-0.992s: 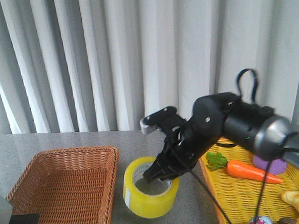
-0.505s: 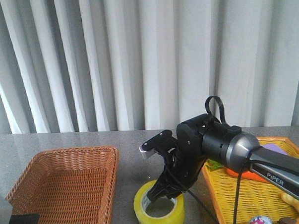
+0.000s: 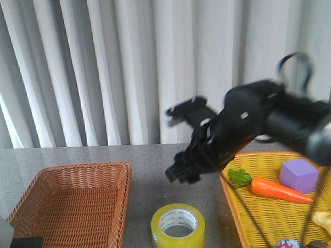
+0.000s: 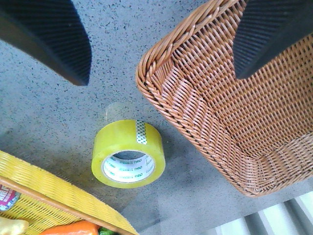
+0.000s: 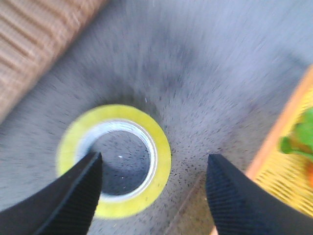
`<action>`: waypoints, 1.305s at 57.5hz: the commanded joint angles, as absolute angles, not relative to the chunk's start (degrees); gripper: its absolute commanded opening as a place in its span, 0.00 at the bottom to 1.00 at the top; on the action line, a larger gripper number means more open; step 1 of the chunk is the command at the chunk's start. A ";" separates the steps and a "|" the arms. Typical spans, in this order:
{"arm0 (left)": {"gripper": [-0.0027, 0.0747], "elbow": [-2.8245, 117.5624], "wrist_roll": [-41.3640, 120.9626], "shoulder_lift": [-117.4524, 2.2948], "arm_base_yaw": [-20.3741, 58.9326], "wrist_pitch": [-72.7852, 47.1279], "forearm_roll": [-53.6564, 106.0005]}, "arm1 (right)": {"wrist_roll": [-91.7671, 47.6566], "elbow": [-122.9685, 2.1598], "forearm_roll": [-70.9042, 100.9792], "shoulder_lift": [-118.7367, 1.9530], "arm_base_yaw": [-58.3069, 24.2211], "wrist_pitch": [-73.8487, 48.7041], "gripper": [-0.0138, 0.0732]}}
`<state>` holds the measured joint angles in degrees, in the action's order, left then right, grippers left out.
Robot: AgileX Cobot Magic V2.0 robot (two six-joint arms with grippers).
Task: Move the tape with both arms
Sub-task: 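Open the right gripper and lift it back over the yellow basket, then reach the left gripper to the tape roll and grasp its rim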
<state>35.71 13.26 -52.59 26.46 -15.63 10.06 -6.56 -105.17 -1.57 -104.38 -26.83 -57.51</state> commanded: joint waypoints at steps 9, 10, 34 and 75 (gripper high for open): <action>0.78 37.70 13.05 -52.25 26.73 -11.19 10.87 | -5.40 -90.62 -1.49 -83.93 -24.90 -50.35 0.69; 0.78 37.70 13.05 -52.25 26.73 -11.19 10.87 | -5.25 -88.64 -1.41 -82.86 -24.72 -49.84 0.69; 0.78 37.70 13.05 -52.25 26.73 -11.19 10.87 | 0.69 -54.35 -1.47 -53.81 -14.50 -36.22 0.69; 0.73 52.10 20.23 -59.79 27.56 -23.56 11.89 | 1.33 -34.84 -1.49 -29.91 -12.92 -34.30 0.69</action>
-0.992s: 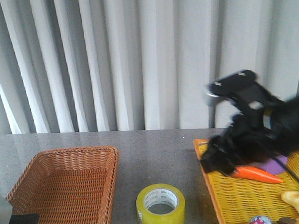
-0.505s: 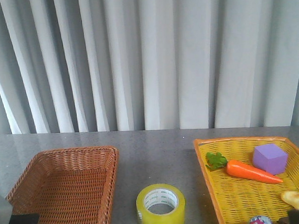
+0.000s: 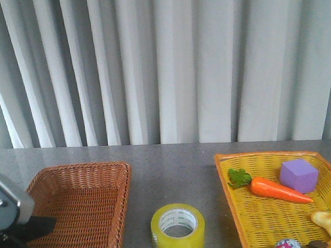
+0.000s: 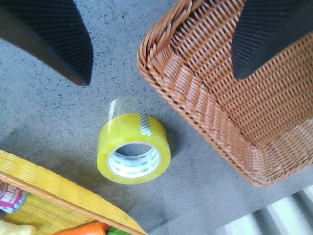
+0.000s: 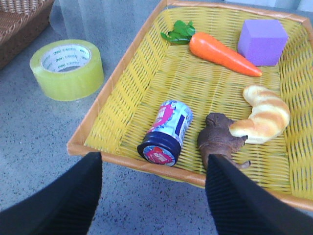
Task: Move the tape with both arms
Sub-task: 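Reach the left gripper to the tape roll and grasp its rim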
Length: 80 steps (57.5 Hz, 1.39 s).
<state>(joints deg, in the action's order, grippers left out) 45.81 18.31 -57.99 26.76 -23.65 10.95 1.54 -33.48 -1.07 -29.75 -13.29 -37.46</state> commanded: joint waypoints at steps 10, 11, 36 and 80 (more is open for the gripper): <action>0.73 64.10 23.33 -68.82 29.88 -29.47 11.93 | 1.33 -34.84 -1.43 -29.91 -12.92 -34.36 0.69; 0.73 65.06 23.34 -70.03 30.12 -30.15 11.86 | 1.33 -34.84 -1.43 -29.91 -12.92 -34.30 0.69; 0.73 94.72 23.33 -97.86 31.58 -46.30 11.92 | 1.33 -34.84 -1.43 -29.91 -12.92 -34.42 0.69; 0.72 117.20 18.77 -123.80 28.09 -54.19 9.34 | 1.33 -34.84 -1.49 -29.91 -12.92 -34.42 0.69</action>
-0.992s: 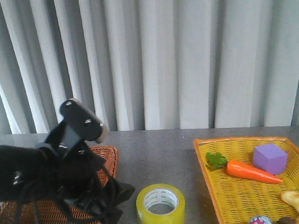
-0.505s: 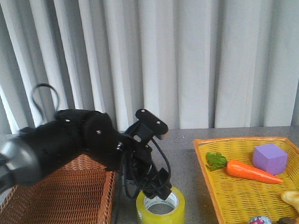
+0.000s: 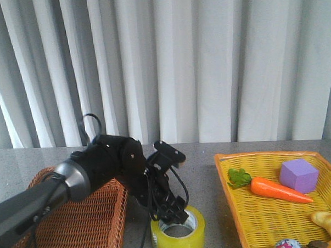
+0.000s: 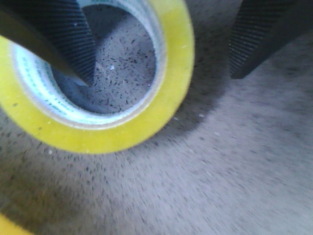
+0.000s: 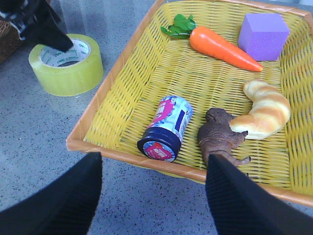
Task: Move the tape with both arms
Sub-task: 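Reach the left gripper to the tape roll and grasp its rim, then lift the tape roll with the left gripper over the brown basket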
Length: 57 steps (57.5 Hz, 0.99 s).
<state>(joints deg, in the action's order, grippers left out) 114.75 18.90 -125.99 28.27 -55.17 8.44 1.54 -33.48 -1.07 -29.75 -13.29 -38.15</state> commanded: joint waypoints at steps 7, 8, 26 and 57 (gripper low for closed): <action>0.72 117.20 18.77 -124.91 28.02 -54.54 9.28 | 1.33 -34.84 -1.49 -29.91 -12.92 -34.42 0.69; 0.72 117.20 18.77 -124.99 28.02 -54.63 9.28 | 1.33 -34.84 -1.49 -29.91 -12.92 -34.42 0.69; 0.49 117.35 17.44 -125.25 28.02 -54.66 9.33 | 1.33 -34.84 -1.49 -29.91 -12.92 -34.42 0.69; 0.21 118.57 17.49 -124.17 28.02 -57.62 9.33 | 1.33 -34.84 -1.49 -29.91 -12.92 -34.42 0.69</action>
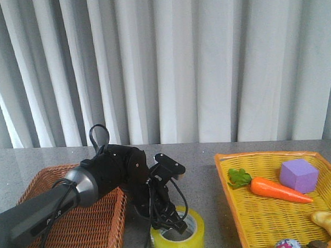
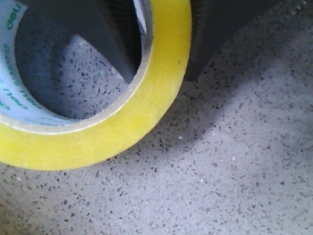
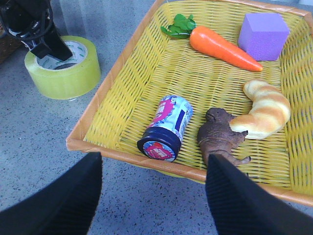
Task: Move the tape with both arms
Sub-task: 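Lift the tape roll with the left gripper over the brown basket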
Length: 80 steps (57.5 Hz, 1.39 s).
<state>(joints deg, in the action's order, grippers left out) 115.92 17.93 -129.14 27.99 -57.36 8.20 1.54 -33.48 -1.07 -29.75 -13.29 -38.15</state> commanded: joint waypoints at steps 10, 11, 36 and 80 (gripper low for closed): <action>0.21 122.63 17.49 -121.31 28.02 -62.38 9.33 | 1.33 -34.84 -1.49 -29.91 -12.92 -34.42 0.69; 0.21 123.24 17.49 -120.72 28.02 -62.84 9.33 | 1.33 -34.84 -1.49 -29.91 -12.92 -34.42 0.69; 0.21 126.22 16.32 -107.23 27.32 -70.59 -0.33 | 1.33 -34.84 -1.49 -29.91 -12.92 -34.42 0.69; 0.21 98.34 12.52 -96.65 8.99 -58.27 -0.69 | 1.33 -34.84 -1.49 -29.91 -12.92 -34.46 0.69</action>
